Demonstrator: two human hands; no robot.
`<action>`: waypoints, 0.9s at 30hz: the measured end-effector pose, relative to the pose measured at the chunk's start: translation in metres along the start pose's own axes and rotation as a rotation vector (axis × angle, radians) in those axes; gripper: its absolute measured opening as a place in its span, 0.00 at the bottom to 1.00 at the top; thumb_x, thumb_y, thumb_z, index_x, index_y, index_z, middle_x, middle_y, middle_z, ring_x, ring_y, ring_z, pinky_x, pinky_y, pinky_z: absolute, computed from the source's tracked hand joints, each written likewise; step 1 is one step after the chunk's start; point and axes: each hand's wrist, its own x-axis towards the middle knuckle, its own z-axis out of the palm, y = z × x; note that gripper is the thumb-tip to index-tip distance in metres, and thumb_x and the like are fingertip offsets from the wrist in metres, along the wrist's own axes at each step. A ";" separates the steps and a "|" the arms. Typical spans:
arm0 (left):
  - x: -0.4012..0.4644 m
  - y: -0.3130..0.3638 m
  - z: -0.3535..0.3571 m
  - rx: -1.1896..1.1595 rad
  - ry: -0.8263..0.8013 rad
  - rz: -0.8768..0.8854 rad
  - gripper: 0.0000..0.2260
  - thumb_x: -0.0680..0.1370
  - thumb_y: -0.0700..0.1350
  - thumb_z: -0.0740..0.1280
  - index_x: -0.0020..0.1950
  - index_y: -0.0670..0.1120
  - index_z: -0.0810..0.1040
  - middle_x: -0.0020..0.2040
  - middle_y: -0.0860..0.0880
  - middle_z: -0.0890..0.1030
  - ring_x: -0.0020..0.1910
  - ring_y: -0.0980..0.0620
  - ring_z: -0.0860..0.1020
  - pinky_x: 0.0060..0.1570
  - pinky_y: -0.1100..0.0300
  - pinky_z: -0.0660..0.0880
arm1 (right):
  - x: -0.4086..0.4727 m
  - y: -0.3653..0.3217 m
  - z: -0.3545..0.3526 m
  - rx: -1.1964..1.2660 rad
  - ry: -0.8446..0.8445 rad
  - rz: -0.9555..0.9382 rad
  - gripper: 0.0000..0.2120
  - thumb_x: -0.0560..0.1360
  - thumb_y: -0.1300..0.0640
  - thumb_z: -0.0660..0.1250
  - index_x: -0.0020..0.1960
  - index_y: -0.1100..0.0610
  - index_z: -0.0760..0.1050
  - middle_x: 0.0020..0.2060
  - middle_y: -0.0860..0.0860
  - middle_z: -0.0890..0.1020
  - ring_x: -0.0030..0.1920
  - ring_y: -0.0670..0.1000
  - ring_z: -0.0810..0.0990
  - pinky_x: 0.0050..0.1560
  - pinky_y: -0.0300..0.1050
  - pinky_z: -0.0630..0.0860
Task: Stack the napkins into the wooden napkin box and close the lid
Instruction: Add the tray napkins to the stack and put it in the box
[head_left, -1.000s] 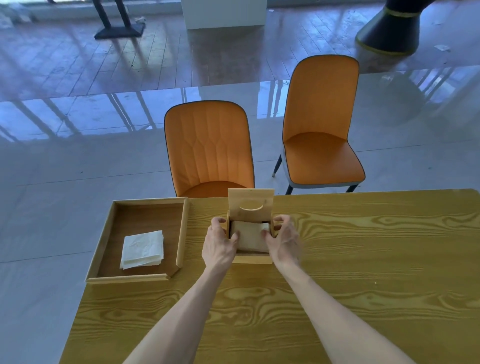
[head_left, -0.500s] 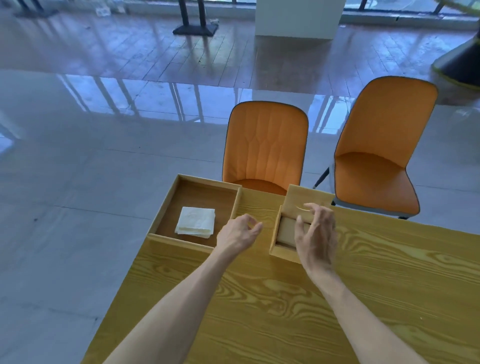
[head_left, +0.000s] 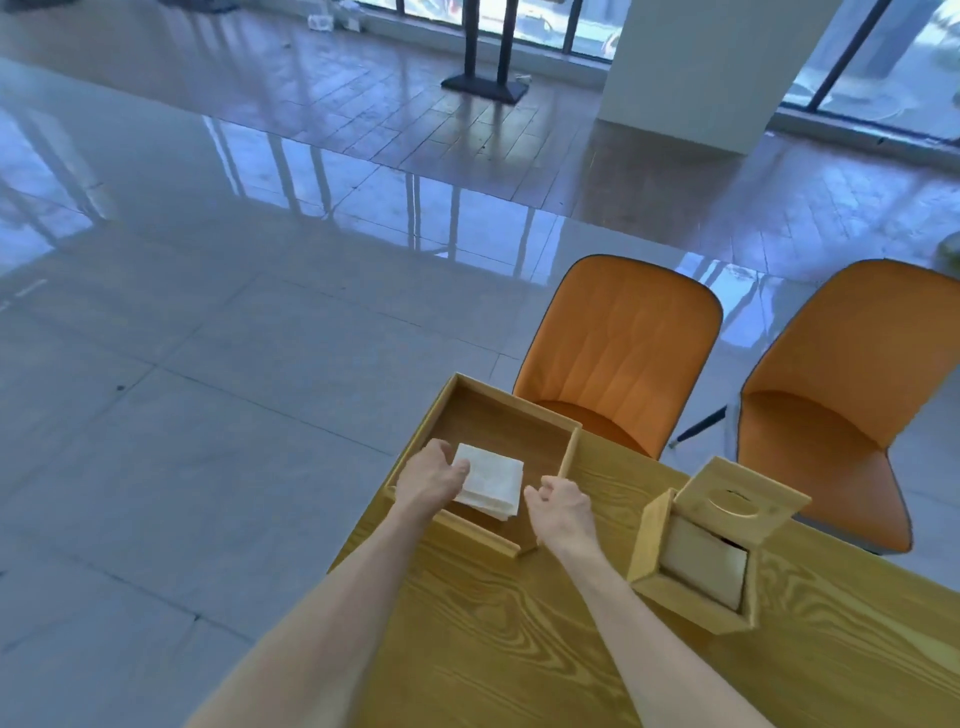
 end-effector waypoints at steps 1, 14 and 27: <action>0.005 -0.002 -0.002 -0.043 0.000 -0.016 0.23 0.81 0.53 0.62 0.74 0.46 0.65 0.73 0.47 0.71 0.70 0.45 0.72 0.66 0.50 0.71 | 0.004 -0.004 0.005 0.026 -0.024 0.044 0.21 0.81 0.53 0.61 0.71 0.61 0.70 0.66 0.56 0.77 0.66 0.56 0.75 0.64 0.48 0.73; 0.042 -0.009 0.007 -0.163 -0.135 -0.161 0.25 0.81 0.48 0.64 0.75 0.41 0.63 0.71 0.43 0.71 0.64 0.46 0.73 0.57 0.55 0.75 | 0.033 -0.016 0.045 0.238 -0.047 0.341 0.18 0.80 0.52 0.60 0.64 0.62 0.74 0.53 0.56 0.78 0.52 0.59 0.79 0.53 0.53 0.79; 0.048 -0.015 0.001 -0.186 -0.270 -0.114 0.16 0.74 0.39 0.73 0.61 0.41 0.77 0.58 0.43 0.80 0.57 0.45 0.79 0.51 0.56 0.77 | 0.031 -0.009 0.048 0.139 -0.048 0.242 0.16 0.74 0.54 0.65 0.60 0.55 0.69 0.52 0.53 0.79 0.53 0.55 0.78 0.48 0.50 0.76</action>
